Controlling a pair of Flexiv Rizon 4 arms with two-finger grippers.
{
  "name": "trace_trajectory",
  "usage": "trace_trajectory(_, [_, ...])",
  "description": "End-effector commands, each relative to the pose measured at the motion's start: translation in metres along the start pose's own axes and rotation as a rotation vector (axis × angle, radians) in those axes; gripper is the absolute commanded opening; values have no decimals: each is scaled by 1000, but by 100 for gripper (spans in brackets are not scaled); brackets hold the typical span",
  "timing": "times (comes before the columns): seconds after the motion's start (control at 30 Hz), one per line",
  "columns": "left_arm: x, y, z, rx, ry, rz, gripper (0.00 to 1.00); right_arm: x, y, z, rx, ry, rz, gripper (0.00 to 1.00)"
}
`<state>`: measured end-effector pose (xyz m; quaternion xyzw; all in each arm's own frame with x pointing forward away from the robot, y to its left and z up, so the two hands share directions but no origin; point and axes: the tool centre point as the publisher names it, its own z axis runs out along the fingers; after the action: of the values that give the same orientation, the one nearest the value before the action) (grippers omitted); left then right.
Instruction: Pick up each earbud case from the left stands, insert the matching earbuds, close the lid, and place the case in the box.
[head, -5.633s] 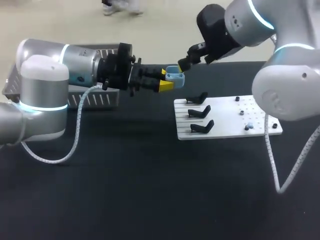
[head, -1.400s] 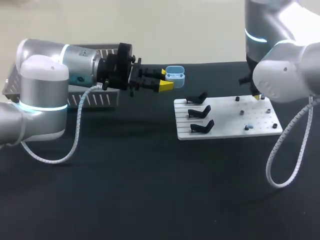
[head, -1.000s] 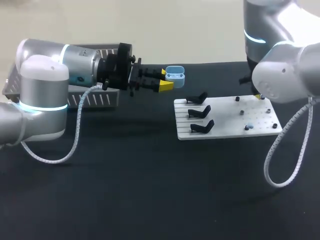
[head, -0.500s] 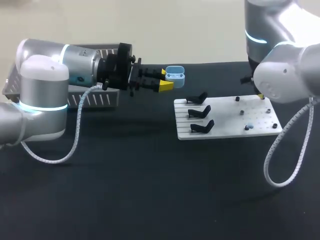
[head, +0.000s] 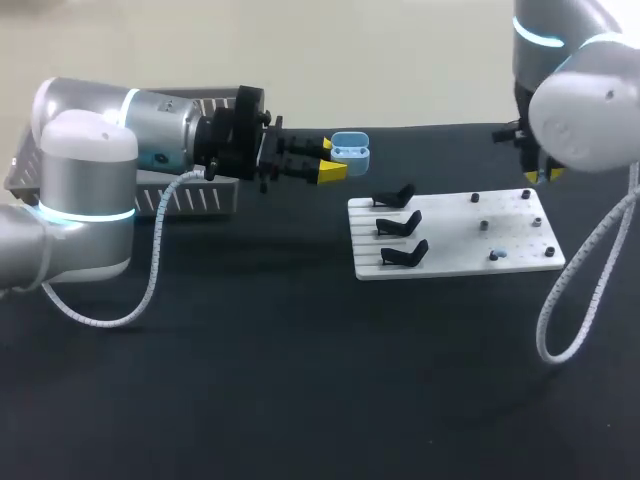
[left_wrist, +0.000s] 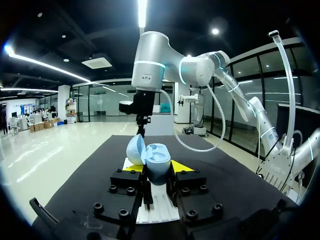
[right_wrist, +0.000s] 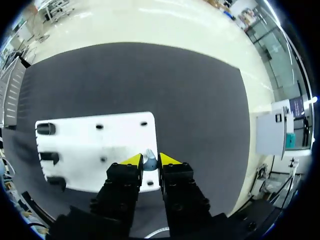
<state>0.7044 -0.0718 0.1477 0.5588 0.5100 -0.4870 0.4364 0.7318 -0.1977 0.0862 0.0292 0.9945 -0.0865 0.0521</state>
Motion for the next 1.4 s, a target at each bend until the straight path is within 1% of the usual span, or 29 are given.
trace_trajectory(0.03, [1,-2,0,-6,-2,3,0,16,-1,-31,-25,31,4,0])
trace_trajectory(0.13, [1,-2,0,-6,-2,3,0,25,3,-37,-74,62,-7,0])
trace_trajectory(0.97, [1,-2,0,-6,-2,3,0,25,3,-37,-74,62,-7,0])
trace_trajectory(1.0, [1,-2,0,-6,-2,3,0,27,5,-46,-63,49,-10,0])
trace_trajectory(1.03, [1,-2,0,-6,-2,3,0,29,7,-54,-24,41,-2,0])
trace_trajectory(1.07, [1,-2,0,-6,-2,3,0,31,9,-62,40,30,8,0])
trace_trajectory(1.1, [1,-2,0,-6,-2,3,0,32,12,-70,24,37,27,0])
trace_trajectory(1.17, [1,-2,0,-6,-2,3,0,32,13,-80,48,42,61,0])
trace_trajectory(1.23, [1,-2,0,-6,-2,3,0,36,16,-98,33,44,119,0])
trace_trajectory(1.27, [1,-2,0,-6,-2,3,0,38,16,-104,41,42,132,0])
trace_trajectory(1.4, [1,-2,0,-6,-2,3,0,47,26,-126,16,38,178,0])
